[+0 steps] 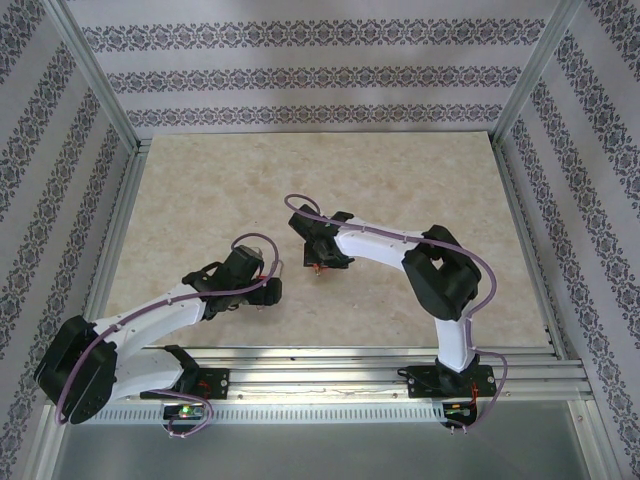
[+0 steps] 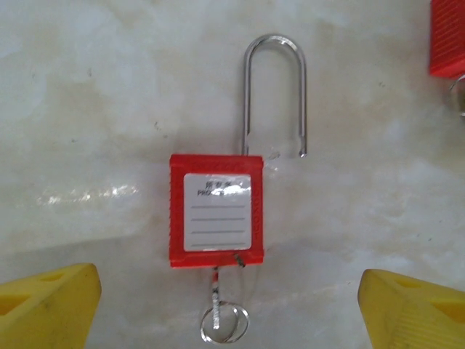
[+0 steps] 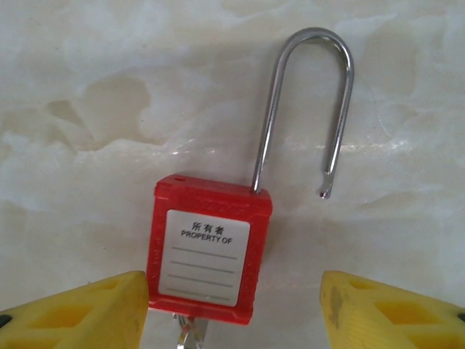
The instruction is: Unlock with the key
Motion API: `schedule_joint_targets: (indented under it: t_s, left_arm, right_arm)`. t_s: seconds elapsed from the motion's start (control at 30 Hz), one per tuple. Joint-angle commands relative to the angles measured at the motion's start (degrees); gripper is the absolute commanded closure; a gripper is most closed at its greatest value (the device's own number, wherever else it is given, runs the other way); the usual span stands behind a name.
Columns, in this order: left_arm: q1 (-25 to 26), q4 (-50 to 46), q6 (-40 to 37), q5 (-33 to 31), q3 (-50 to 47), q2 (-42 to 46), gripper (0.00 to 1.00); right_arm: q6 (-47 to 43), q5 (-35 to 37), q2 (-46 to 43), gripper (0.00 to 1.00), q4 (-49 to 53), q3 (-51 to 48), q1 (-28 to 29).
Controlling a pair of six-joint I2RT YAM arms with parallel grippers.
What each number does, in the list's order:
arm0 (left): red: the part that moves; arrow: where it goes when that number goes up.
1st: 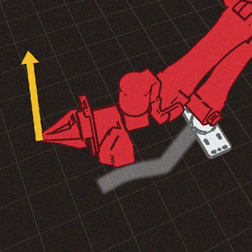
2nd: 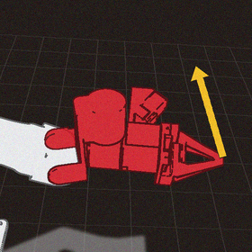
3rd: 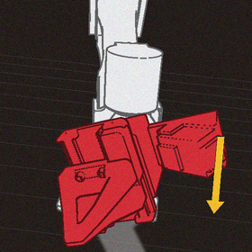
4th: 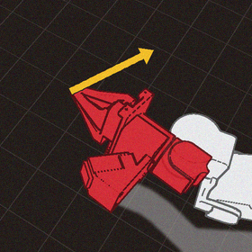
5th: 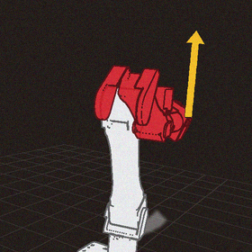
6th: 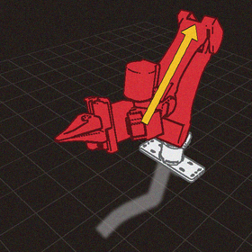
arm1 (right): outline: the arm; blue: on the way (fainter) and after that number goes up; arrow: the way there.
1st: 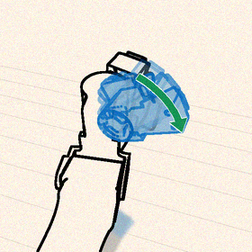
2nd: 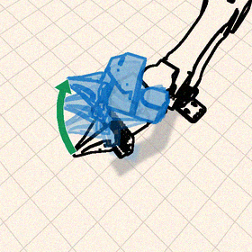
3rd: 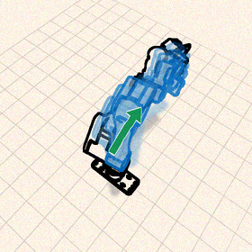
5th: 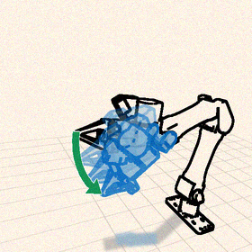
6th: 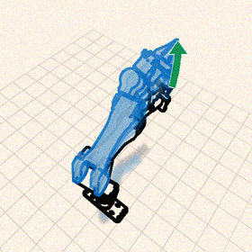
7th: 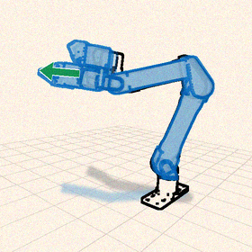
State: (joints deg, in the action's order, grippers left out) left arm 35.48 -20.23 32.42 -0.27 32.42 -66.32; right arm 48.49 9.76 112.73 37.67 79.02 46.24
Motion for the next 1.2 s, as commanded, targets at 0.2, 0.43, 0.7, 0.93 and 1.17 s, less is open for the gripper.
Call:
schedule_joint_targets:
  t_s: [0.2, 0.43, 0.7, 0.93, 1.17]
  left_arm:
    - [-0.92, 7.17, 4.61, 4.34, -3.37, 0.86, 0.09]
    - [-0.86, 8.86, 6.51, 6.86, -5.08, 3.37, 0.1]
    - [-0.93, 5.78, 6.27, 5.2, -4.53, 7.26, 0.09]
    - [-0.94, 3.9, 5.87, 3.73, -4.35, 9.01, 0.07]
    - [-1.12, 1.06, 7.24, 2.53, -3.09, 12.46, 0.01]
  right_arm:
    - [-1.32, 0.67, 4.23, 0.43, -1.23, 2.54, -1.23]
    - [-1.56, -0.38, 4.97, 0.48, -3.2, 1.16, -1.55]
    - [-0.51, -1.45, 2.47, 0.52, -5.88, -3.98, -1.59]
    - [-0.79, -2.42, 1.17, 0.68, -6.91, -6.29, -1.5]
    - [3.63, -2.34, -2.95, 0.69, -5.41, -10.56, 3.92]
